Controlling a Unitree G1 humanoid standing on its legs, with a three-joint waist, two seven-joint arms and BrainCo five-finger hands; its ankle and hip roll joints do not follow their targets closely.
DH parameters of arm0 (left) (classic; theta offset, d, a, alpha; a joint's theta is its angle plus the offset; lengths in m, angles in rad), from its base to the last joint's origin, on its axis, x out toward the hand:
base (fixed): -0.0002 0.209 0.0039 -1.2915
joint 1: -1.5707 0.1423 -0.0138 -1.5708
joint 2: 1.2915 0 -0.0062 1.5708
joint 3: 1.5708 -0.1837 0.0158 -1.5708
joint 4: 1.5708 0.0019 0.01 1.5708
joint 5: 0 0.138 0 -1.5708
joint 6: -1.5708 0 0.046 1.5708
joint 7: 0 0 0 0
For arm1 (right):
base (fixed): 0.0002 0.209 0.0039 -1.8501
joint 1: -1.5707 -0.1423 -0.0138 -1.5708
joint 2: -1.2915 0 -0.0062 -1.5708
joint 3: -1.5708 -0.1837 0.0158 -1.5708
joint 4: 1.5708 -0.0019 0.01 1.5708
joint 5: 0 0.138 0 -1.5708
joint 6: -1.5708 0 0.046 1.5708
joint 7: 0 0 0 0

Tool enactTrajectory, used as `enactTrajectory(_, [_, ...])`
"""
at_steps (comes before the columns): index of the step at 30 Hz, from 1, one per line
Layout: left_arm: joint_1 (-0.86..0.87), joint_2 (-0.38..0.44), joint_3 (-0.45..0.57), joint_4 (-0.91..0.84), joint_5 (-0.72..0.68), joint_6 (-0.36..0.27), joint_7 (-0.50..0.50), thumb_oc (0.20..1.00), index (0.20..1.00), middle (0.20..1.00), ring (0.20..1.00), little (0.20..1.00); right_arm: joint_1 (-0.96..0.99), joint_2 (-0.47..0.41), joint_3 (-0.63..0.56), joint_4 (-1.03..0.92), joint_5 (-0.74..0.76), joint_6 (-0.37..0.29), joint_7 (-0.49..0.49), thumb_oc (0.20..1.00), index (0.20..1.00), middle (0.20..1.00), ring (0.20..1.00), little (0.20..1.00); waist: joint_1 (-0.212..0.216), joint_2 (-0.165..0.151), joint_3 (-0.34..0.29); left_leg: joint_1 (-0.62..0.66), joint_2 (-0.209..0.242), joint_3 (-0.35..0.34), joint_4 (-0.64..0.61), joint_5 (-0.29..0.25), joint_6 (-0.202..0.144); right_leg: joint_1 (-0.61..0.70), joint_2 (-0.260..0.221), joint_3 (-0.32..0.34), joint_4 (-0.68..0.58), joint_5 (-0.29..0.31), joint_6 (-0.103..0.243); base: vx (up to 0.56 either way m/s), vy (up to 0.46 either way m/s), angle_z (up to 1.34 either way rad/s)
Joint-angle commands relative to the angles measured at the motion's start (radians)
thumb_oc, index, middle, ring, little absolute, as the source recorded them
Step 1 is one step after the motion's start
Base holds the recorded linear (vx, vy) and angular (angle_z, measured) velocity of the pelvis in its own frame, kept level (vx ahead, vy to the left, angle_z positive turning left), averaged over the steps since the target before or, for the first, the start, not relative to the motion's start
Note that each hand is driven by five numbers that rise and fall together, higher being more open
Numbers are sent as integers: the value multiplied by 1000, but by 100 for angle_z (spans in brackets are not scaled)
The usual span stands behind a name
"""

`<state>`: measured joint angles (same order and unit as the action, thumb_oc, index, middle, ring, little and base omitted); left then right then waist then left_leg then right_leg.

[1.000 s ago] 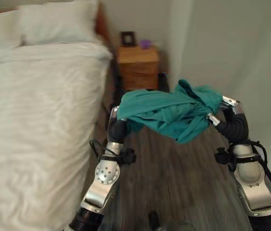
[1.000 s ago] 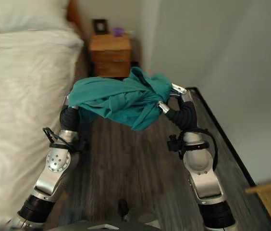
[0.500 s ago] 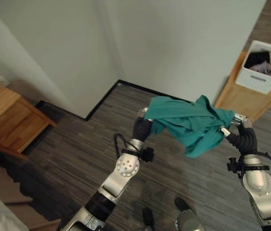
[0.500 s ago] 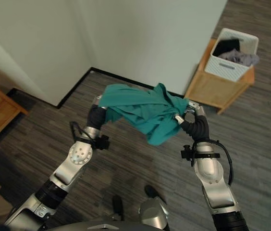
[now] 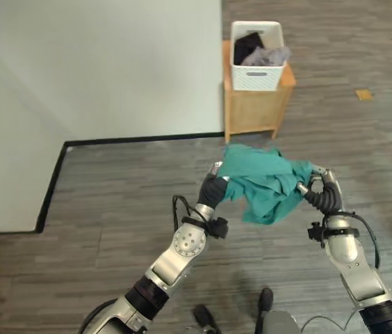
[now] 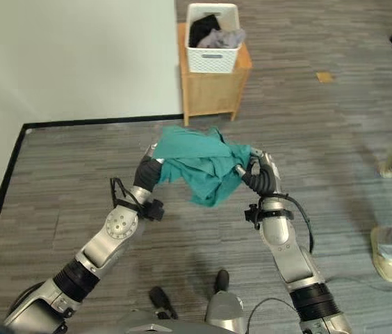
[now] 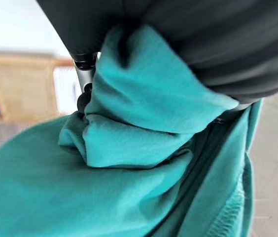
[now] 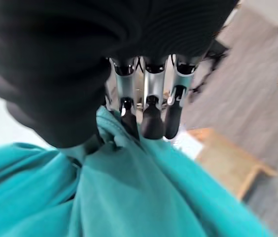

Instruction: Pick up bed clothes into laundry basket.

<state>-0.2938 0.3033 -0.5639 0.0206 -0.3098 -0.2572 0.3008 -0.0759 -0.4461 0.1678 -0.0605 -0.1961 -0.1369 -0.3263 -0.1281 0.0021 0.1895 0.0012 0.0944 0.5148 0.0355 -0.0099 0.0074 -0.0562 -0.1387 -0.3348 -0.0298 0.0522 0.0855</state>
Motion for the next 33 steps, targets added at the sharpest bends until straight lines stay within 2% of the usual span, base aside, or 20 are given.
enactTrajectory(1, [-131, -89, 33, -4, -36, -62, 21, 200, 200, 200, 200, 200, -99, -67, -28, -82, 13, -49, -63, 200, 200, 200, 200, 200, 80, 6, 88, -169, 129, -228, 473, 26, -74, 46, 71, 109, -1, -100, -53, -52, -235, -116])
enactTrajectory(2, [-146, -90, 30, 2, -14, -64, 51, 200, 200, 200, 200, 200, -131, -72, -14, -54, 10, -42, -86, 200, 200, 200, 200, 200, 124, -1, 112, -293, -18, -385, 537, -30, -51, 57, 72, 169, -3, -114, -58, 6, -83, -125])
enactTrajectory(3, [-155, -85, 33, 2, -3, -68, 58, 200, 200, 200, 200, 200, -143, -76, -18, -47, 13, -44, -89, 200, 200, 200, 200, 200, 129, 0, 114, -325, -49, -411, 500, -46, -48, 53, 68, 193, -7, -112, -50, 201, 11, -123])
enactTrajectory(4, [-163, -76, 41, -6, 12, -69, 69, 200, 200, 200, 200, 200, -159, -82, -21, -47, 15, -44, -98, 200, 200, 200, 200, 200, 137, 4, 116, -343, -51, -417, 433, -58, -48, 59, 66, 220, -20, -115, -39, 377, 101, -119])
enactTrajectory(5, [-159, -69, 68, -17, 37, -70, 95, 200, 200, 200, 200, 200, -191, -90, -19, -50, 4, -43, -122, 200, 200, 200, 200, 200, 157, 31, 108, -331, -65, -423, 252, -25, -42, 82, 66, 244, -44, -120, -27, 593, 162, -109])
enactTrajectory(6, [-143, -57, 111, -27, 44, -78, 115, 200, 200, 200, 200, 200, -233, -110, -6, -49, -32, -35, -126, 200, 200, 200, 200, 200, 205, 59, 109, -356, -91, -474, 77, 69, -61, 115, 85, 274, -57, -140, -23, 794, 197, -114])
enactTrajectory(7, [-115, -48, 144, -48, 37, -87, 120, 200, 200, 200, 200, 200, -239, -123, -14, -54, -49, -25, -117, 200, 200, 200, 200, 200, 225, 75, 95, -348, -97, -481, -36, 106, -58, 141, 84, 298, -57, -169, -8, 684, 186, -121])
enactTrajectory(11, [-111, -57, 148, -39, 18, -76, 127, 200, 200, 200, 200, 200, -218, -149, -35, -53, -94, 10, -112, 200, 200, 200, 200, 200, 241, 110, 71, -282, -137, -457, -71, 115, -9, 155, 15, 282, 47, -206, 23, 473, 248, -85])
enactTrajectory(12, [-129, -54, 144, -37, 22, -74, 127, 200, 200, 200, 200, 200, -219, -156, -49, -49, -95, 10, -119, 200, 200, 200, 200, 200, 239, 111, 68, -251, -152, -449, -71, 92, 8, 135, -2, 262, 158, -214, 46, 283, 119, 1])
enactTrajectory(15, [-167, -57, 118, -44, 40, -69, 142, 200, 200, 200, 200, 200, -244, -173, -55, -54, -113, 31, -121, 200, 200, 200, 200, 200, 166, 162, 124, -131, -158, -465, -70, 46, 46, -70, -12, 290, 606, -45, 100, 343, 184, 39])
enactTrajectory(17, [-181, -60, 112, -45, 55, -65, 152, 200, 200, 200, 200, 200, -256, -162, -60, -56, -112, 24, -134, 200, 200, 200, 200, 200, 114, 207, 159, -61, -136, -497, -85, 39, 50, -202, 90, 331, 796, -72, 73, 417, -30, 99])
enactTrajectory(18, [-183, -69, 106, -55, 55, -69, 143, 200, 200, 200, 200, 200, -235, -159, -82, -73, -105, 17, -134, 200, 200, 200, 200, 200, 53, 192, 174, -5, -153, -534, -98, 18, 40, -274, 188, 350, 734, -105, 78, 488, -160, 137])
enactTrajectory(20, [-172, -68, 110, -56, 42, -71, 129, 200, 200, 200, 200, 200, -229, -156, -83, -72, -101, 14, -128, 200, 200, 200, 200, 200, 38, 193, 164, 26, -161, -530, -102, -20, 24, -285, 123, 301, 531, -143, 42, 523, -115, 147])
enactTrajectory(21, [-163, -67, 109, -59, 31, -70, 113, 200, 200, 200, 200, 200, -221, -154, -87, -67, -98, 16, -125, 200, 200, 200, 200, 200, 33, 196, 151, 55, -156, -534, -102, -47, 15, -286, 107, 262, 401, -128, 23, 584, -175, 167])
enactTrajectory(23, [-147, -67, 120, -51, 23, -75, 104, 200, 200, 200, 200, 200, -227, -159, -79, -49, -104, 22, -124, 200, 200, 200, 200, 200, 33, 181, 121, 125, -162, -533, -117, -107, 1, -303, 77, 200, 182, -57, 31, 572, -246, 104])
enactTrajectory(25, [-124, -61, 133, -56, 19, -74, 92, 200, 200, 200, 200, 200, -243, -157, -71, -43, -117, 32, -128, 200, 200, 200, 200, 200, 64, 181, 101, 153, -132, -510, -57, -146, -22, -256, 17, 78, 122, -23, 38, 454, -225, 28])
enactTrajectory(27, [-119, -63, 126, -57, 18, -72, 90, 200, 200, 200, 200, 200, -242, -140, -64, -38, -115, 34, -122, 200, 200, 200, 200, 200, 61, 168, 92, 150, -113, -515, 47, -129, -35, -220, 46, 95, 127, -15, 9, 343, -254, 20])
enactTrajectory(28, [-101, -71, 138, -53, 0, -74, 78, 200, 200, 200, 200, 200, -251, -140, -65, -46, -100, 22, -116, 200, 200, 200, 200, 200, 73, 136, 83, 34, -97, -491, 354, -41, -72, -125, 48, 89, 67, -4, -20, 324, -297, 7])
enactTrajectory(30, [-101, -66, 141, -55, -10, -68, 87, 200, 200, 200, 200, 200, -289, -149, -49, -47, -86, 17, -132, 200, 200, 200, 200, 200, 111, 94, 99, -118, -103, -494, 589, -10, -79, -52, 51, 113, 34, -21, -48, 291, -292, -39])
enactTrajectory(33, [-106, -62, 152, -57, -24, -63, 107, 200, 200, 200, 200, 200, -328, -152, -25, -60, -84, 19, -126, 200, 200, 200, 200, 200, 165, 80, 88, -166, -112, -491, 401, -106, -41, -4, 55, 140, 41, -69, -35, 240, -27, -92])
